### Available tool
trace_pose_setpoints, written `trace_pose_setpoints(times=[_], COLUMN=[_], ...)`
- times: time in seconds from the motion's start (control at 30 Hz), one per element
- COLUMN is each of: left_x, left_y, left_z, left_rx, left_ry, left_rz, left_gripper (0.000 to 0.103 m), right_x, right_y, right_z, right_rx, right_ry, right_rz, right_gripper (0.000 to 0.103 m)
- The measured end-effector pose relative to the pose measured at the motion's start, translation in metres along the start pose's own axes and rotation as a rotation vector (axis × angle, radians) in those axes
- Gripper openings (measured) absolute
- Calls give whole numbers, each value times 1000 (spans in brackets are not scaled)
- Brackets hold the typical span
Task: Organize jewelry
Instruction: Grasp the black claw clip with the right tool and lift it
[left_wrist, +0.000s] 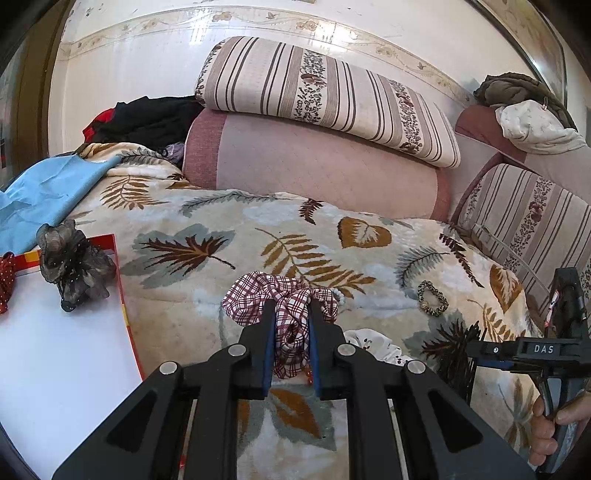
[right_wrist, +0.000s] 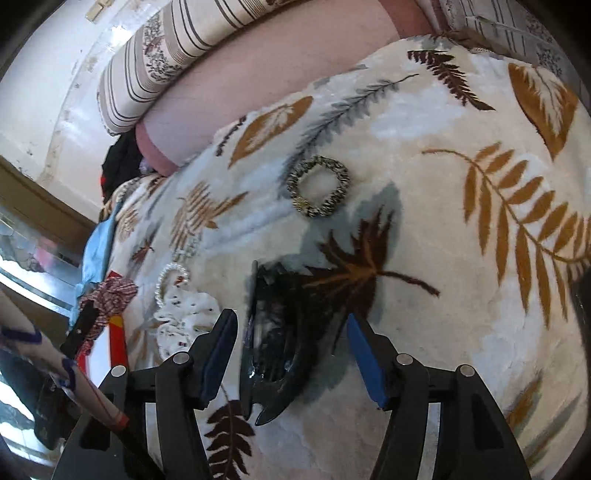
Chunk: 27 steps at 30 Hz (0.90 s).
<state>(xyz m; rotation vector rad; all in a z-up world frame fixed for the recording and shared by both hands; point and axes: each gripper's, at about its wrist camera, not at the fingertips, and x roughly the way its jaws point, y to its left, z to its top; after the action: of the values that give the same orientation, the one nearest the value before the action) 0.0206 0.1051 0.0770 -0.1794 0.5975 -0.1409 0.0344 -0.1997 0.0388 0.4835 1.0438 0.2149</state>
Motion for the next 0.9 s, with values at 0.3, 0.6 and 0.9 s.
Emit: trace_pose_setpoints(times=[0.3,0.6,0.9], left_x=[1,1,-2], left_y=[-2,-4,-5], left_z=[-1,-2,-1], left_rx=[5,7,10], left_ry=[3,-1,-6], left_rz=[-4,-6,-10], left_gripper=[14,14,14], right_x=[19,20,-4], right_y=[30,27,44], right_z=[-19,-20,-15], right_rx=[-128,-147,-188], right_ry=[37,10,-83], right_rz=[-48,-106,-49], right_gripper=[67,49,49])
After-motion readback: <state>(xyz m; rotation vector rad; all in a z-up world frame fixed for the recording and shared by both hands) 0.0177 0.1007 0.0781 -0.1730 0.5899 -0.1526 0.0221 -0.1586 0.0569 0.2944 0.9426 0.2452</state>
